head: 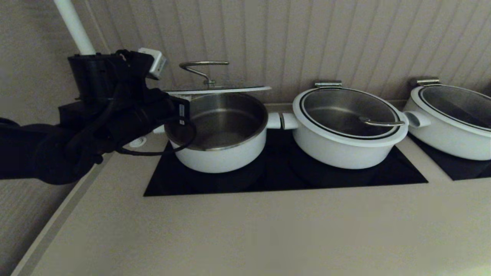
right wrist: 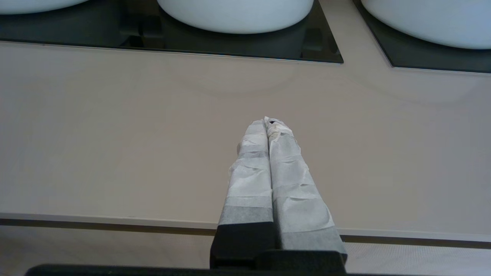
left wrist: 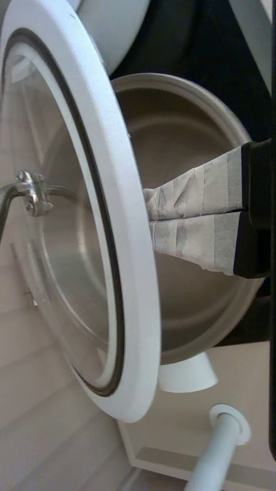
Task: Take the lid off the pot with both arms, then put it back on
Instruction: Open the pot lid completely
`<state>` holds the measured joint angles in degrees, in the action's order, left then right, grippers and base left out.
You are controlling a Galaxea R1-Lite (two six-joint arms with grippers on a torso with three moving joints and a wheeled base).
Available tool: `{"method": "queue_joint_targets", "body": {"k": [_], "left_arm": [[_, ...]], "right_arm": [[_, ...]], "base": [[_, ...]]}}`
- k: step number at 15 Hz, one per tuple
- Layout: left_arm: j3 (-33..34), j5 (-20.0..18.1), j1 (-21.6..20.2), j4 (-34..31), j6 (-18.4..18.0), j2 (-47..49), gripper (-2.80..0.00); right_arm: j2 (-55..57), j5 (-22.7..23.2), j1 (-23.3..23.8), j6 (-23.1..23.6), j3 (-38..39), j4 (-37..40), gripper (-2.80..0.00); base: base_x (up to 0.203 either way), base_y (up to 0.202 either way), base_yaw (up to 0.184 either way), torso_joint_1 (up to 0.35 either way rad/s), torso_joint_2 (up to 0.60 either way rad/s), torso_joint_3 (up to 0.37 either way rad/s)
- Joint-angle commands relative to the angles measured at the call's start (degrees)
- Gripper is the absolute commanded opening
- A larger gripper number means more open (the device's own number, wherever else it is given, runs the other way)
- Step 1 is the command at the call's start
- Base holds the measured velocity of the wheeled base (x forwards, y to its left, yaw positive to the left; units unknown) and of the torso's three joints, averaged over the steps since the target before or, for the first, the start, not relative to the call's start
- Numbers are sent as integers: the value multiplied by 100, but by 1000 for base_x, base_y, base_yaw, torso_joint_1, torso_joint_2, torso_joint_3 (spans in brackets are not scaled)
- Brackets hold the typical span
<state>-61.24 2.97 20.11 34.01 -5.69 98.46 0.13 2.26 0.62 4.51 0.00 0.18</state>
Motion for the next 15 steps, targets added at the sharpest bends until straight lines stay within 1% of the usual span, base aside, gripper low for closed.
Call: {"method": "queue_joint_targets", "body": {"k": [1, 7, 12, 13, 15], "left_arm": [[-86, 1, 1, 18, -10, 112, -280], [-542, 1, -2, 18, -20, 313, -280], [-692, 10, -7, 34, 1, 340, -280], [-697, 10, -8, 106, 14, 334, -280], [-688, 23, -8, 527, -1, 373, -280]], "right_arm": [[-10, 3, -1, 6, 0, -1, -280], [-9, 3, -1, 6, 0, -1, -280], [-5, 3, -1, 6, 0, -1, -280], [-11, 3, -1, 6, 0, -1, -280], [-5, 3, -1, 6, 0, -1, -280]], "base": [[0, 0, 0, 0, 0, 0], [0, 0, 0, 0, 0, 0], [0, 0, 0, 0, 0, 0], [0, 0, 0, 0, 0, 0], [0, 0, 0, 0, 0, 0]]}}
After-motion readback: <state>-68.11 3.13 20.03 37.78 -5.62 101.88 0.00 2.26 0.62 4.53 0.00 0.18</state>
